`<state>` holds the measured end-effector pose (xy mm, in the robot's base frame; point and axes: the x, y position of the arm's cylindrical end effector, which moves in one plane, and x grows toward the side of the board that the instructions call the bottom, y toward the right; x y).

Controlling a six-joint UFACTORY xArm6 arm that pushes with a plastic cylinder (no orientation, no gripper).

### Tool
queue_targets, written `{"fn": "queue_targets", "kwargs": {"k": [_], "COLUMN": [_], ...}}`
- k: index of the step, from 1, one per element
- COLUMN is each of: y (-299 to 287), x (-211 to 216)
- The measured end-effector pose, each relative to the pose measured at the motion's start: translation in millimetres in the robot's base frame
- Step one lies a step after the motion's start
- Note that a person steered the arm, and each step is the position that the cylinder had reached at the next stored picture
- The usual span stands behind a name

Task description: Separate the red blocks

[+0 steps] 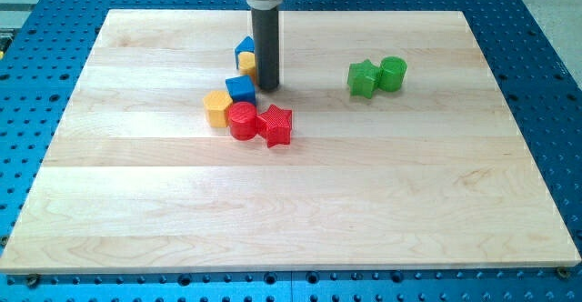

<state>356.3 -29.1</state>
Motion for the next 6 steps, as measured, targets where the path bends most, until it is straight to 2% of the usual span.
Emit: {"fn": "queue_targets", "kwargs": {"k": [1, 2, 3, 4, 6], "y": [17.8, -25.8, -64.2, -89.9, -49.5], "x": [-23.8, -23.9, -15.7, 21.3, 48.7]}}
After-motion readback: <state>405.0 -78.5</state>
